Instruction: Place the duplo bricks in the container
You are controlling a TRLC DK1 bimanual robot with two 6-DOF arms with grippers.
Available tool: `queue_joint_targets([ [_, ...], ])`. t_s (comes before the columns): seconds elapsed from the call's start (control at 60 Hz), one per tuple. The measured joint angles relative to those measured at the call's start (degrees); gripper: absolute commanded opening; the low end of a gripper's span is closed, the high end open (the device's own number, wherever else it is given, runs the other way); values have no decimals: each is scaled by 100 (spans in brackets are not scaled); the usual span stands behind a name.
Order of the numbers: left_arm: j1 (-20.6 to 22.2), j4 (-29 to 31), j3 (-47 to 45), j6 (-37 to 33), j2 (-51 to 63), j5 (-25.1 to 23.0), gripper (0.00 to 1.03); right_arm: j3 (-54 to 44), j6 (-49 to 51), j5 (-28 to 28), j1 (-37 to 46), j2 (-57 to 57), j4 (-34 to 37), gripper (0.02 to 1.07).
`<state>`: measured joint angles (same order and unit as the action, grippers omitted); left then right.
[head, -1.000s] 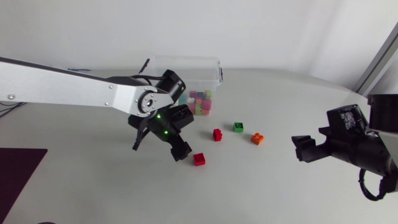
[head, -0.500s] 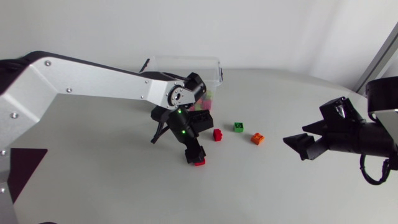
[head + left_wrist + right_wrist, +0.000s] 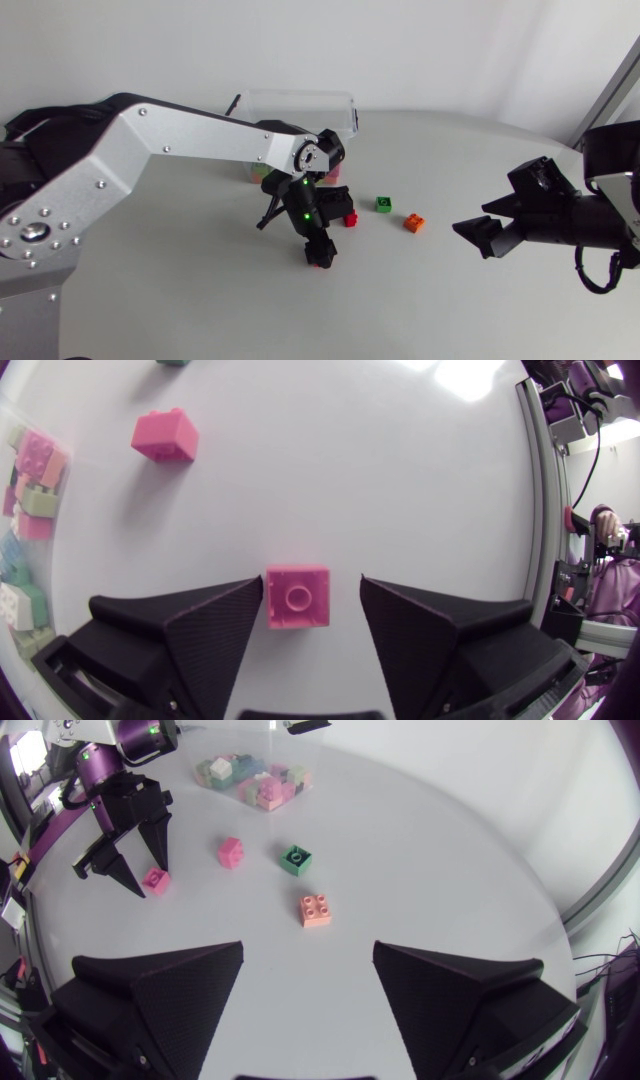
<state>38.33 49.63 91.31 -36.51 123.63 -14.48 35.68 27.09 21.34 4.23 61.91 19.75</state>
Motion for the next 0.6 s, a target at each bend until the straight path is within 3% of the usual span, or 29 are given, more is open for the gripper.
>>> queue_joint_targets([
  [0.05,0,0,4,0,17,9,52,0,2,7,0,0,0,96],
  [0.25,0,2,4,2,142,254,46,0,4,9,0,0,-4,96],
  [0.45,0,2,57,11,243,317,31,0,44,9,-46,0,-24,96],
  [0.6,0,7,70,31,240,341,31,11,44,4,-195,310,-192,96],
])
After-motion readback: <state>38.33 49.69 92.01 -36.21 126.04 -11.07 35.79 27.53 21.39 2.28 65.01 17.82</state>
